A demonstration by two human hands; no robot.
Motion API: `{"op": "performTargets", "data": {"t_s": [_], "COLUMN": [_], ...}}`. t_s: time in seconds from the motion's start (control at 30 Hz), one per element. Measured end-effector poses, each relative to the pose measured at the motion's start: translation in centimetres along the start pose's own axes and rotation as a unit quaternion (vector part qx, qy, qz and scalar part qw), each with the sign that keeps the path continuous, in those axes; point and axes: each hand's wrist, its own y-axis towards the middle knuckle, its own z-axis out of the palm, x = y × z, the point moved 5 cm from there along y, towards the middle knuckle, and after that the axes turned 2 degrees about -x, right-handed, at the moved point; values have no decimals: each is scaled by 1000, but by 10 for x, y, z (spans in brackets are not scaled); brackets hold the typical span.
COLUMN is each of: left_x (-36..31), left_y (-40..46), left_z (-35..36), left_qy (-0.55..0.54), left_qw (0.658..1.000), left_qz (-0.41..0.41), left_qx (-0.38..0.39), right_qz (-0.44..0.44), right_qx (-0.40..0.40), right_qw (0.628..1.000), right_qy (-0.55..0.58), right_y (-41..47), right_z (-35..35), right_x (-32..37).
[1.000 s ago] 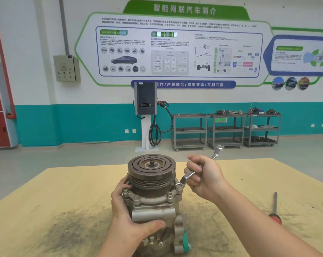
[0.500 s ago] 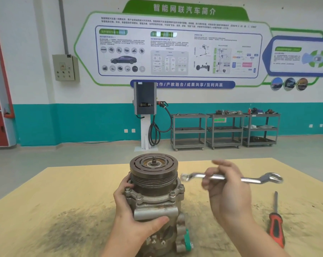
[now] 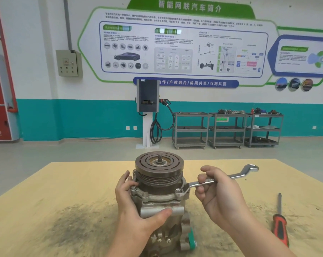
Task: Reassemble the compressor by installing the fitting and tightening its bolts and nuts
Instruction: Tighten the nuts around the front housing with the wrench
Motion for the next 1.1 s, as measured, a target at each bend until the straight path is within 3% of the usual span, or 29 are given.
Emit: {"op": "performTargets", "data": {"t_s": [0.17,0.33,0.4,0.47,0.53,0.57,0.6,0.67,0.73,0.8,0.9,1.1], "left_x": [-18,-12,-13,-15,-15,-15,-15,-16,-15,-14,-16,-19], "left_y": [-19,-16,-14,-15,-16,-16,-16,-14,-13,-11,-8,-6], "left_z": [14,3,2,4,5,4,2,-1,-2,-2,-4,-4], "left_qy": [41,9,3,-3,0,2,0,-8,-7,0,1,-3], "left_qw": [995,999,1000,1000,999,999,999,999,999,999,999,999], "left_qz": [48,24,17,8,-14,-23,-30,-36,-40,-38,-32,-47], "left_qx": [-72,-31,-21,-25,-32,-33,-33,-26,-13,-5,5,23], "right_qz": [-48,-254,-384,-496,-562,-571,-566,-502,-372,-228,-127,-58], "right_qx": [-22,-24,9,78,117,119,111,75,21,-18,-38,-5], "right_qw": [999,965,908,809,718,705,715,799,909,972,991,998], "right_qy": [-8,-62,-167,-307,-393,-403,-395,-324,-190,-60,5,33], "right_y": [-2,-32,-53,-70,-75,-75,-74,-68,-50,-28,-13,-1], "right_z": [-9,-12,-3,14,28,32,33,27,13,-1,-9,-3], "right_x": [12,10,5,0,-2,2,8,23,33,33,23,9]}}
